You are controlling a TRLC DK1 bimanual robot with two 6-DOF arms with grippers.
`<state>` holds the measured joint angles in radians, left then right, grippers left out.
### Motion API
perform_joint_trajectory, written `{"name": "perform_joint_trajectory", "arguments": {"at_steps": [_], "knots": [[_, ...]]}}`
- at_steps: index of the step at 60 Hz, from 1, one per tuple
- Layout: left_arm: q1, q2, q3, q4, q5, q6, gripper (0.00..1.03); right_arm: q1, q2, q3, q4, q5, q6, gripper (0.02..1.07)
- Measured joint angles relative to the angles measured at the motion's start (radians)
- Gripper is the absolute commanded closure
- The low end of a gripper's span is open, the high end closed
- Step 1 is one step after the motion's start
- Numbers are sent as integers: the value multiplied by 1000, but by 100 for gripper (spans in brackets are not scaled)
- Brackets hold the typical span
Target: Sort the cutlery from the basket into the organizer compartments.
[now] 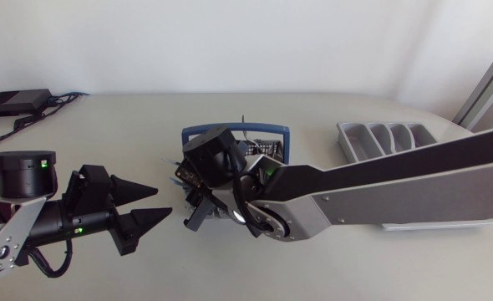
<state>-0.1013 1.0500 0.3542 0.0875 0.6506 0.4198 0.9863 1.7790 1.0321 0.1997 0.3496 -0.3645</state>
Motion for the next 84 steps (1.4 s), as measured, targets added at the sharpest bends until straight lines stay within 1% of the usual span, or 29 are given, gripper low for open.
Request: {"name": "perform_joint_trajectory", "arguments": {"at_steps": [4, 6, 12, 22, 25, 45, 51, 62, 73, 79, 84], "knots": [[0, 0, 0, 0, 0, 0, 29, 0, 1, 0, -1, 6, 0, 72], [0, 0, 0, 0, 0, 0, 29, 0, 1, 0, -1, 8, 0, 80], [0, 0, 0, 0, 0, 0, 29, 0, 2, 0, -5, 14, 0, 95], [0, 0, 0, 0, 0, 0, 29, -5, 2, 0, -5, 14, 0, 98], [-2, 0, 0, 0, 0, 0, 29, -8, 3, 0, -5, 14, 0, 100], [-13, 0, 0, 0, 0, -1, 29, -15, -20, -35, 43, 11, -3, 101], [-24, 0, 0, 8, 0, -5, 26, -18, -53, -62, 58, 9, -3, 101], [-33, 0, 0, 18, 0, -19, 26, -19, -143, -109, 89, -11, -3, 101], [-48, 0, 0, 18, 0, -27, 26, -19, -241, -118, 113, -20, -3, 101], [-55, 0, 0, 18, 0, -27, 26, -19, -294, -118, 106, -34, -3, 101], [-60, 0, 0, 18, 0, -27, 26, -19, -341, -118, 68, -43, -3, 101]]}}
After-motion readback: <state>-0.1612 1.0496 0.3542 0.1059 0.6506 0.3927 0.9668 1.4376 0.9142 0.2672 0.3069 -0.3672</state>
